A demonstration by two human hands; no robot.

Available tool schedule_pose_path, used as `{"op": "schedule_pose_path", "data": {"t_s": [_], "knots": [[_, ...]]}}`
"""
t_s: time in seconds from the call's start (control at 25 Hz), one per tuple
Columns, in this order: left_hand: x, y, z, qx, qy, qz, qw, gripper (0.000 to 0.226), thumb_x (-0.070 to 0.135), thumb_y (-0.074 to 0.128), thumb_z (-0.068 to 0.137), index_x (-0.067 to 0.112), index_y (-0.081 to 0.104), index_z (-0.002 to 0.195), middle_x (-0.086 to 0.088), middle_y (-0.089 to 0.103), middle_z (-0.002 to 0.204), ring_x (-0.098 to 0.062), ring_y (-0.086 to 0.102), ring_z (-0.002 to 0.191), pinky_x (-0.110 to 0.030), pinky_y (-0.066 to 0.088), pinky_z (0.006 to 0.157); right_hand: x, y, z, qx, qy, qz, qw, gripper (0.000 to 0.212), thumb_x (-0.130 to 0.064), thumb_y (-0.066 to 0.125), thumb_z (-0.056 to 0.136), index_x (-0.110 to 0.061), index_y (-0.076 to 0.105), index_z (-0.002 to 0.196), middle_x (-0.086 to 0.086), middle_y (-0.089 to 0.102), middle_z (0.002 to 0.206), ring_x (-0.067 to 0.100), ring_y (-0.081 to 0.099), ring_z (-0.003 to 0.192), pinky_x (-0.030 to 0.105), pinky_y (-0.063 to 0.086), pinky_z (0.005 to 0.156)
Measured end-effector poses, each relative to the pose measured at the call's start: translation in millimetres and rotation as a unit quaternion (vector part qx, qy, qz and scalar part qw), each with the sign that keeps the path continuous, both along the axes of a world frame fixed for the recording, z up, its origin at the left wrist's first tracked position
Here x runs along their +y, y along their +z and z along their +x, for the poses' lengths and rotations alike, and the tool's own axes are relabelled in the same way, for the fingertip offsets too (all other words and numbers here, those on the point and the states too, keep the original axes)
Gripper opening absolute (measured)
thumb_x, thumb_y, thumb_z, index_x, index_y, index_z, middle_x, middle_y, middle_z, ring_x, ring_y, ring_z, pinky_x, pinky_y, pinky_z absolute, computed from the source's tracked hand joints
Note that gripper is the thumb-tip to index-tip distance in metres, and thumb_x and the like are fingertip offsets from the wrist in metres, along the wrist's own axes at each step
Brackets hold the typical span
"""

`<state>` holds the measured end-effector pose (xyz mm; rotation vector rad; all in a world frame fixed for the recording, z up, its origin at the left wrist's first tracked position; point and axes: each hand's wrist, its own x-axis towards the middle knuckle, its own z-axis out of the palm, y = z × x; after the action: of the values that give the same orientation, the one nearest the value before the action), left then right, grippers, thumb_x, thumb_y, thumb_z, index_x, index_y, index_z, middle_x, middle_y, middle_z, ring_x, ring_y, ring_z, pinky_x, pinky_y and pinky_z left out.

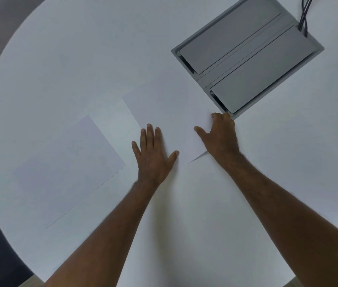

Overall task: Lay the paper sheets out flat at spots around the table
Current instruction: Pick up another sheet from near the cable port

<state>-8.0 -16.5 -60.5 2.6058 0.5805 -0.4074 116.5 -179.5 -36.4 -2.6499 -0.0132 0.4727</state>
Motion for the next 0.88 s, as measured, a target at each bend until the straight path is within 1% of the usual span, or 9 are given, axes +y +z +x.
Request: {"op": "schedule_pose_path", "data": {"t_s": [0.16, 0.28, 0.4, 0.52, 0.56, 0.64, 0.72, 0.76, 0.88], "knots": [[-4.4, -2.3, -2.4, -0.008, -0.016, 0.007, 1.000, 0.090, 0.061, 0.051, 0.097, 0.019, 0.010, 0.165, -0.007, -0.006, 0.175, -0.029, -0.006, 0.162, -0.059, 0.004, 0.127, -0.8, 3.1, -1.3, 0.032, -0.024, 0.064, 0.997, 0.060, -0.057, 0.073, 0.084, -0.013, 0.058, 0.122, 0.007, 0.059, 0.121, 0.029, 0.059, 0.113, 0.048, 0.055, 0.095], [-6.1, -2.7, -7.3, -0.006, -0.027, 0.000, 1.000, 0.089, 0.058, 0.055, 0.096, 0.021, 0.013, 0.164, -0.008, -0.007, 0.175, -0.030, -0.005, 0.161, -0.058, 0.006, 0.127, -5.3, 11.9, -3.5, 0.034, -0.052, 0.083, 0.995, 0.060, -0.060, 0.069, 0.083, -0.018, 0.056, 0.124, 0.002, 0.067, 0.121, 0.027, 0.063, 0.110, 0.049, 0.052, 0.100], [-9.9, 2.3, -15.3, 0.004, -0.039, -0.003, 0.999, 0.088, 0.055, 0.059, 0.095, 0.021, 0.015, 0.164, -0.010, -0.007, 0.174, -0.032, -0.004, 0.161, -0.058, 0.009, 0.127, -16.0, 17.0, -10.2, 0.019, -0.035, 0.079, 0.996, 0.036, -0.048, 0.065, 0.093, -0.017, 0.061, 0.113, 0.000, 0.072, 0.106, 0.028, 0.067, 0.098, 0.048, 0.054, 0.096], [-13.7, 9.9, -28.7, 0.008, -0.030, -0.013, 0.999, 0.089, 0.048, 0.063, 0.094, 0.019, 0.017, 0.164, -0.013, -0.006, 0.174, -0.033, 0.002, 0.161, -0.056, 0.015, 0.127, -26.9, 24.0, -19.8, 0.027, -0.037, 0.129, 0.991, 0.026, -0.034, 0.065, 0.098, -0.014, 0.068, 0.114, 0.003, 0.075, 0.114, 0.024, 0.070, 0.106, 0.033, 0.053, 0.090], [-14.5, 14.2, -32.3, 0.007, -0.015, -0.024, 1.000, 0.089, 0.046, 0.065, 0.094, 0.017, 0.017, 0.164, -0.014, -0.005, 0.174, -0.033, 0.003, 0.161, -0.054, 0.017, 0.127, -29.5, 26.9, -23.4, 0.035, -0.040, 0.149, 0.987, 0.026, -0.030, 0.066, 0.098, -0.012, 0.069, 0.116, 0.004, 0.075, 0.116, 0.023, 0.069, 0.108, 0.030, 0.052, 0.088], [-14.7, 24.7, -37.6, -0.007, 0.066, -0.085, 0.994, 0.090, 0.040, 0.067, 0.095, 0.015, 0.016, 0.164, -0.013, -0.002, 0.174, -0.029, 0.006, 0.161, -0.049, 0.020, 0.128, -34.3, 34.6, -32.3, 0.054, -0.057, 0.198, 0.977, 0.024, -0.025, 0.068, 0.096, -0.010, 0.071, 0.114, 0.003, 0.076, 0.113, 0.022, 0.071, 0.107, 0.033, 0.056, 0.090], [-11.6, 41.6, -43.7, -0.037, 0.183, -0.179, 0.966, 0.090, 0.035, 0.070, 0.095, 0.014, 0.016, 0.164, -0.010, 0.008, 0.174, -0.026, 0.014, 0.160, -0.045, 0.023, 0.128, -38.2, 44.7, -45.4, 0.066, -0.083, 0.250, 0.963, 0.015, -0.022, 0.070, 0.095, -0.014, 0.073, 0.107, -0.003, 0.078, 0.104, 0.018, 0.074, 0.098, 0.037, 0.060, 0.091], [-7.6, 48.9, -46.9, -0.056, 0.242, -0.233, 0.940, 0.090, 0.033, 0.071, 0.095, 0.014, 0.017, 0.164, -0.009, 0.019, 0.171, -0.025, 0.023, 0.157, -0.045, 0.027, 0.127, -40.0, 48.6, -53.3, 0.071, -0.092, 0.269, 0.956, 0.009, -0.022, 0.070, 0.094, -0.019, 0.074, 0.102, -0.010, 0.078, 0.097, 0.012, 0.074, 0.092, 0.035, 0.061, 0.088], [6.2, 80.1, -67.1, -0.084, 0.406, -0.354, 0.838, 0.083, 0.035, 0.073, 0.093, 0.024, 0.027, 0.161, -0.003, 0.052, 0.143, -0.021, 0.053, 0.129, -0.039, 0.043, 0.112, -39.6, 65.7, -84.1, 0.088, -0.094, 0.317, 0.940, 0.006, -0.023, 0.070, 0.094, -0.028, 0.073, 0.091, -0.020, 0.077, 0.085, 0.001, 0.074, 0.081, 0.019, 0.057, 0.071]]}}
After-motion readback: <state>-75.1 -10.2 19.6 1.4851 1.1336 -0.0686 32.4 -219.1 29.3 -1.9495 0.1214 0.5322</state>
